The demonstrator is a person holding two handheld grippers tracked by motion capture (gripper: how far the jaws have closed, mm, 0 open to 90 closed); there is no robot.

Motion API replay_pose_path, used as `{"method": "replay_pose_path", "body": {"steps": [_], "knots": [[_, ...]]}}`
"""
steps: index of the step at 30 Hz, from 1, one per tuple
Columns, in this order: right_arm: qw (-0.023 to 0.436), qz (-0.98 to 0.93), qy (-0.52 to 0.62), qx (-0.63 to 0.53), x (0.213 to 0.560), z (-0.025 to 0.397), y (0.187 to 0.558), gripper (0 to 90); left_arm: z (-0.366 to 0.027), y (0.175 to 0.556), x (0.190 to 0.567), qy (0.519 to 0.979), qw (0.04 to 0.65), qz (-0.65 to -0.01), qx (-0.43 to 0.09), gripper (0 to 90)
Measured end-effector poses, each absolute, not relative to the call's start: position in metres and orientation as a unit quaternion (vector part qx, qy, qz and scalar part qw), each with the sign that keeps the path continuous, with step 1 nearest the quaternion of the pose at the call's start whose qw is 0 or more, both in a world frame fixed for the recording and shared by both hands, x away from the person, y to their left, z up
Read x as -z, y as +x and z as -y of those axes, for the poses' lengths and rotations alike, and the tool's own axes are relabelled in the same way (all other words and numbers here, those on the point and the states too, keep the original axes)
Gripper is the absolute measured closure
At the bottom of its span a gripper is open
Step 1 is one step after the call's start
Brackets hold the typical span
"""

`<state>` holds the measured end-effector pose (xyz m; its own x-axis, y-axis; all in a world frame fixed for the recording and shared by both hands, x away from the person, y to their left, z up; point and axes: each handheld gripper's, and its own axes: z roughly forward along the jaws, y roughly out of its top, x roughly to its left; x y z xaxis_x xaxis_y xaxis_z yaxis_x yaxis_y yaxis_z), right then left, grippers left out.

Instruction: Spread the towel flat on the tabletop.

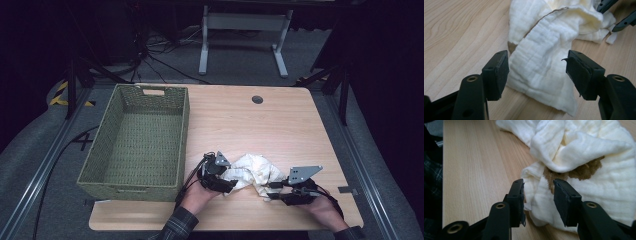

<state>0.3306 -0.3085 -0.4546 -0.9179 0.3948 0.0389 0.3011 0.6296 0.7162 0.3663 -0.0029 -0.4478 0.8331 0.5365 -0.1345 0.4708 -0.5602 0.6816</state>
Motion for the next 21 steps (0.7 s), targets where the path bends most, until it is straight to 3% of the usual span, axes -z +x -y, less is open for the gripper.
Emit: {"method": "replay_pose_path", "body": {"steps": [8, 11, 14, 16, 21], "knots": [[0.061, -0.902, 0.196, -0.379, 0.453, 0.312, 0.332, 82.0, 0.003, 0.371, 0.456, 0.884, 0.358, -0.299, -0.038, 36.1], [0.063, -0.897, 0.203, -0.389, 0.449, 0.316, 0.331, 84.8, 0.004, 0.371, 0.457, 0.886, 0.352, -0.299, -0.037, 38.1], [0.064, -0.892, 0.207, -0.397, 0.446, 0.321, 0.332, 87.7, 0.005, 0.370, 0.456, 0.890, 0.348, -0.291, -0.046, 45.9], [0.063, -0.888, 0.212, -0.404, 0.443, 0.323, 0.331, 89.0, 0.005, 0.368, 0.455, 0.888, 0.355, -0.289, -0.046, 58.5], [0.065, -0.881, 0.219, -0.414, 0.437, 0.329, 0.330, 89.5, 0.003, 0.365, 0.446, 0.883, 0.370, -0.285, -0.048, 78.2]]}}
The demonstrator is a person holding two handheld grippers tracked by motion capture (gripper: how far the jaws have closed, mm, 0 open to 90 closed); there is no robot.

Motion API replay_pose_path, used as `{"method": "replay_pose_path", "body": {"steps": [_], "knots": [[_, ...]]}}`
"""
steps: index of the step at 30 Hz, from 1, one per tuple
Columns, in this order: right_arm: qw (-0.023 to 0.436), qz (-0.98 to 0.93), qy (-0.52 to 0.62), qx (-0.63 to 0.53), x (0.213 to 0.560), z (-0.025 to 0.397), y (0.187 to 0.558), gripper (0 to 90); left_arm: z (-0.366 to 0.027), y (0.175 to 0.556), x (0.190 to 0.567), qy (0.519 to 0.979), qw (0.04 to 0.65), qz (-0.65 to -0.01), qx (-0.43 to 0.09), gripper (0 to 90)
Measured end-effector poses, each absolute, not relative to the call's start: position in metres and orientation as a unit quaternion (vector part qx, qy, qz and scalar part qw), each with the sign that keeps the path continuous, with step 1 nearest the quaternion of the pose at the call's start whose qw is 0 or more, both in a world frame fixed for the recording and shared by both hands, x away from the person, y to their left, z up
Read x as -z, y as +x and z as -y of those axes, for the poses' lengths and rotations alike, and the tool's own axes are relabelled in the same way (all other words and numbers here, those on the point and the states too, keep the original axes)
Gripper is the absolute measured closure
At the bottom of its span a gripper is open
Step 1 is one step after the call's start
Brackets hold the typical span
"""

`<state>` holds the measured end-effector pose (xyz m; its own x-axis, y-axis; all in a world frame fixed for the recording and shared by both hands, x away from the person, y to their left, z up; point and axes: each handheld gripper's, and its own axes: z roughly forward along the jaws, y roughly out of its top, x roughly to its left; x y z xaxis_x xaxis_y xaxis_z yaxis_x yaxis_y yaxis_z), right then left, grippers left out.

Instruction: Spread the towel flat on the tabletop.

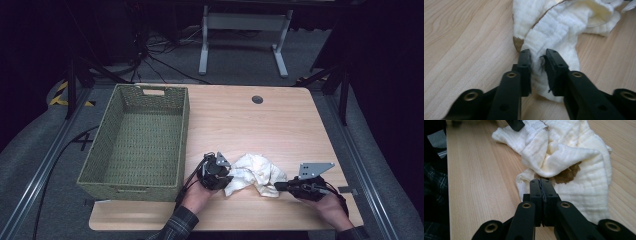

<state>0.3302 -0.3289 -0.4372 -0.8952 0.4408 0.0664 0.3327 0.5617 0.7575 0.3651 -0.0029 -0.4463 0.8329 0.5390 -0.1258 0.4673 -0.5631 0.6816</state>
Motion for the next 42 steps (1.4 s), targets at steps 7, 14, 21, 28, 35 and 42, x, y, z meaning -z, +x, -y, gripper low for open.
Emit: {"method": "replay_pose_path", "body": {"steps": [7, 14, 21, 28, 35, 42], "knots": [[0.079, -0.868, 0.239, -0.428, 0.428, 0.342, 0.331, 89.7, -0.005, 0.363, 0.432, 0.867, 0.406, -0.285, -0.034, 89.5], [0.105, -0.851, 0.257, -0.446, 0.415, 0.358, 0.335, 89.8, -0.001, 0.366, 0.441, 0.874, 0.385, -0.295, -0.035, 66.2], [0.112, -0.847, 0.268, -0.446, 0.414, 0.369, 0.336, 89.8, 0.000, 0.372, 0.450, 0.875, 0.368, -0.312, -0.030, 45.8], [0.117, -0.846, 0.276, -0.441, 0.415, 0.373, 0.338, 89.8, 0.005, 0.372, 0.456, 0.888, 0.348, -0.300, -0.024, 56.1], [0.123, -0.845, 0.276, -0.442, 0.414, 0.375, 0.337, 89.9, 0.004, 0.369, 0.450, 0.889, 0.352, -0.293, -0.020, 82.7], [0.145, -0.838, 0.277, -0.447, 0.404, 0.384, 0.338, 89.9, -0.002, 0.364, 0.422, 0.868, 0.403, -0.287, -0.033, 85.0]]}}
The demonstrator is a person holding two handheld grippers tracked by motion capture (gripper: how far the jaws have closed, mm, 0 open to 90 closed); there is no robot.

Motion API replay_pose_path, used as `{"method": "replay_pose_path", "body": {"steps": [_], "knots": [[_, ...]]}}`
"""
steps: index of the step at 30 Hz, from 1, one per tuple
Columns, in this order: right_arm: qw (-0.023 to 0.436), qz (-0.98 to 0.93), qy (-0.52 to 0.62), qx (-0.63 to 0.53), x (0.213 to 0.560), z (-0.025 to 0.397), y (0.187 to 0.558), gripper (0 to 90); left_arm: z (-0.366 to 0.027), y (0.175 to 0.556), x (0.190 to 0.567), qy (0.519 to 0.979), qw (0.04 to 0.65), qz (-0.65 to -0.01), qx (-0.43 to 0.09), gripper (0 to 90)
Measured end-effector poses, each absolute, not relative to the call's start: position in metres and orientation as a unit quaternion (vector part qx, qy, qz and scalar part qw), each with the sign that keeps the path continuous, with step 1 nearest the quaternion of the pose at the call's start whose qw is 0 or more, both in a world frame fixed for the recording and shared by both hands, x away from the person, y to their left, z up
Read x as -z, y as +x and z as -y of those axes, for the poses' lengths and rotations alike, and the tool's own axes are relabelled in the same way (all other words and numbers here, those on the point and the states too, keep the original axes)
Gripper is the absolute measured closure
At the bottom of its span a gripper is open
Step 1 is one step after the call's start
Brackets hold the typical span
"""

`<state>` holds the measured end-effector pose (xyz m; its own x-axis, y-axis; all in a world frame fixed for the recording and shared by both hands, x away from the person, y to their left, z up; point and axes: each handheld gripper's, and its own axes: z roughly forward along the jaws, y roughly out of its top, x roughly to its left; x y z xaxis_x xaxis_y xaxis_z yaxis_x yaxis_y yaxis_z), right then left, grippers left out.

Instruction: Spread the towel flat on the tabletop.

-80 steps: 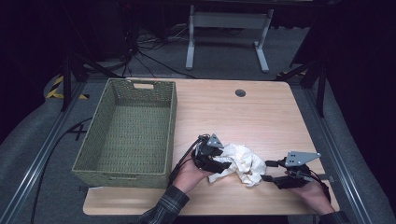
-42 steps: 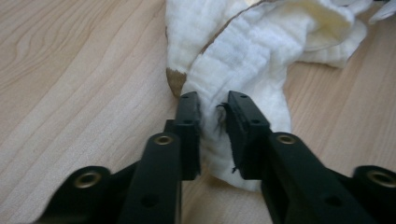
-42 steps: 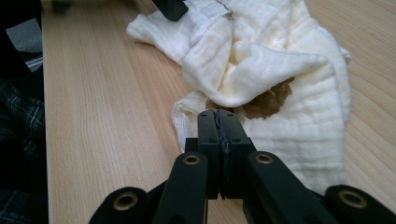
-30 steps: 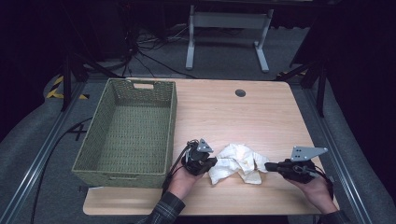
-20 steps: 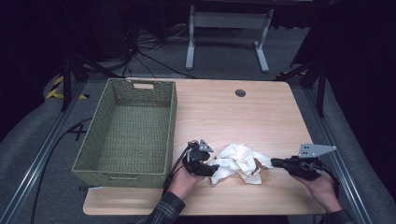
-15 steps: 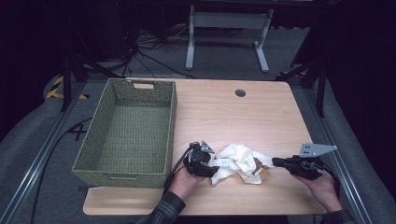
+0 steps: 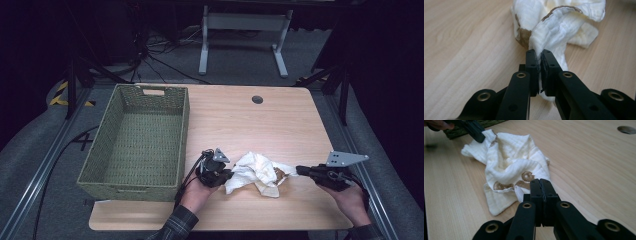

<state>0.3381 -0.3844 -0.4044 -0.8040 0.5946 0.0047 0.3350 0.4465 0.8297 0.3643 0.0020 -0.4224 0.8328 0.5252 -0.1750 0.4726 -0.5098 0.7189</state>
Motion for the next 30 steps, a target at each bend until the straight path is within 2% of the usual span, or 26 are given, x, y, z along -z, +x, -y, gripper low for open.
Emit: {"method": "replay_pose_path", "body": {"steps": [7, 13, 23, 27, 30], "knots": [[0.168, -0.826, 0.293, -0.451, 0.393, 0.399, 0.347, 89.9, -0.006, 0.370, 0.400, 0.847, 0.434, -0.303, -0.049, 84.9], [0.178, -0.823, 0.310, -0.441, 0.392, 0.408, 0.361, 89.9, 0.004, 0.382, 0.392, 0.849, 0.427, -0.306, -0.057, 85.4], [0.150, -0.836, 0.353, -0.392, 0.424, 0.406, 0.409, 89.9, 0.018, 0.421, 0.423, 0.845, 0.399, -0.352, -0.047, 84.8], [0.136, -0.842, 0.365, -0.374, 0.437, 0.404, 0.421, 89.3, 0.020, 0.423, 0.431, 0.849, 0.390, -0.354, -0.045, 80.8], [0.138, -0.838, 0.363, -0.384, 0.434, 0.405, 0.419, 76.6, 0.020, 0.422, 0.432, 0.849, 0.395, -0.349, -0.041, 81.8]]}}
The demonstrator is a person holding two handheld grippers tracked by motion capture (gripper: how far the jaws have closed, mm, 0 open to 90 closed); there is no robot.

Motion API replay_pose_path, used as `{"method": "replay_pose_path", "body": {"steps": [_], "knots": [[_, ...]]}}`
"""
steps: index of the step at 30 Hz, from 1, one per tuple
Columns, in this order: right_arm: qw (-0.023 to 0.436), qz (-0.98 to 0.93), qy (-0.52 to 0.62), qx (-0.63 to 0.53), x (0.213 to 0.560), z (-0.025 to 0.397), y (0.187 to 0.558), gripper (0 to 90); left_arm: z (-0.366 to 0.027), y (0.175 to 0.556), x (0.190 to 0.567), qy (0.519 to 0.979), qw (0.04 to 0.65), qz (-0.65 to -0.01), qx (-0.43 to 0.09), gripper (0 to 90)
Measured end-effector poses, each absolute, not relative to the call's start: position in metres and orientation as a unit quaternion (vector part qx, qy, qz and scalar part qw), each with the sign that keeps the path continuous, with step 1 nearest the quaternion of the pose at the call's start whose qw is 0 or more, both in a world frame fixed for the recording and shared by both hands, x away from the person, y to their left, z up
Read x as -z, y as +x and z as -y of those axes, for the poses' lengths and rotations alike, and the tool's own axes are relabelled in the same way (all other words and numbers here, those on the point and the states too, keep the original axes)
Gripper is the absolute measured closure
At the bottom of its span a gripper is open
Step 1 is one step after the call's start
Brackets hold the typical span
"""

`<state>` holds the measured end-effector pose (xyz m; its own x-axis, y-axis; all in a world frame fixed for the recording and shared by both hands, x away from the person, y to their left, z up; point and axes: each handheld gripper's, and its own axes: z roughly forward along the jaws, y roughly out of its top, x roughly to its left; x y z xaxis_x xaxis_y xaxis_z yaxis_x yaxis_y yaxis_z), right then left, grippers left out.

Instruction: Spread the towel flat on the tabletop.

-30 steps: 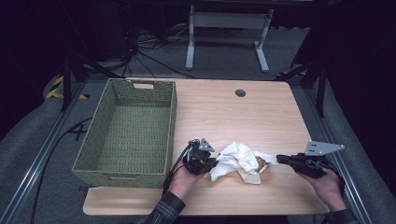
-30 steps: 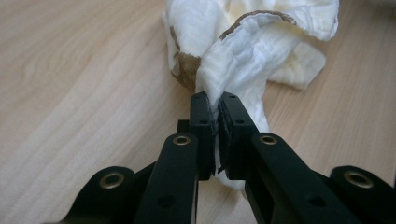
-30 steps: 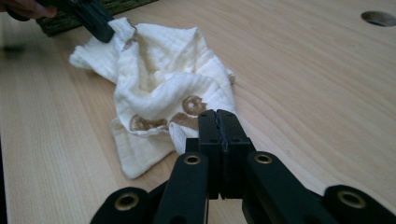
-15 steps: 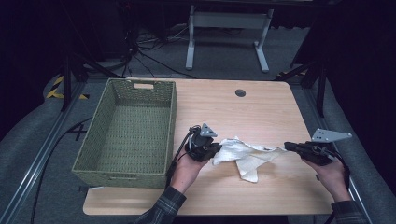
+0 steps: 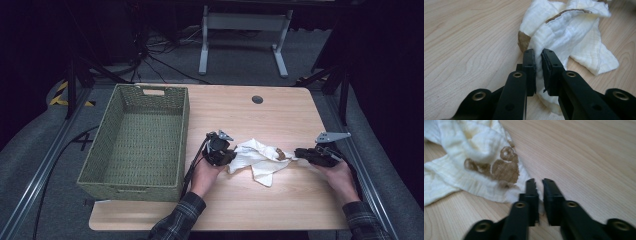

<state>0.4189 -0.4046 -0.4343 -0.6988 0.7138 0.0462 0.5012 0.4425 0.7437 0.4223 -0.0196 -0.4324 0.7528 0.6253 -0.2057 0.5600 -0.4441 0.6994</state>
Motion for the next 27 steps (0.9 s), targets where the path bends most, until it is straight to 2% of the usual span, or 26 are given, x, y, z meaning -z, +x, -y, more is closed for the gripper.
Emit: {"method": "replay_pose_path", "body": {"steps": [1, 5, 8, 14, 16, 27], "knots": [[0.146, -0.834, 0.358, -0.393, 0.429, 0.404, 0.415, 73.2, 0.019, 0.422, 0.432, 0.849, 0.395, -0.349, -0.040, 82.9], [0.158, -0.829, 0.333, -0.421, 0.412, 0.397, 0.397, 71.7, 0.018, 0.420, 0.430, 0.849, 0.397, -0.347, -0.035, 85.3], [0.143, -0.833, 0.307, -0.437, 0.406, 0.385, 0.382, 71.7, 0.017, 0.419, 0.429, 0.848, 0.399, -0.346, -0.034, 86.0], [0.087, -0.856, 0.261, -0.437, 0.422, 0.349, 0.365, 71.1, 0.017, 0.418, 0.430, 0.849, 0.402, -0.342, -0.031, 86.6], [0.079, -0.868, 0.248, -0.423, 0.429, 0.334, 0.362, 67.1, 0.017, 0.417, 0.430, 0.848, 0.402, -0.345, -0.028, 86.6], [0.071, -0.886, 0.223, -0.401, 0.446, 0.286, 0.378, 63.7, 0.017, 0.412, 0.427, 0.848, 0.406, -0.340, -0.014, 87.0]]}}
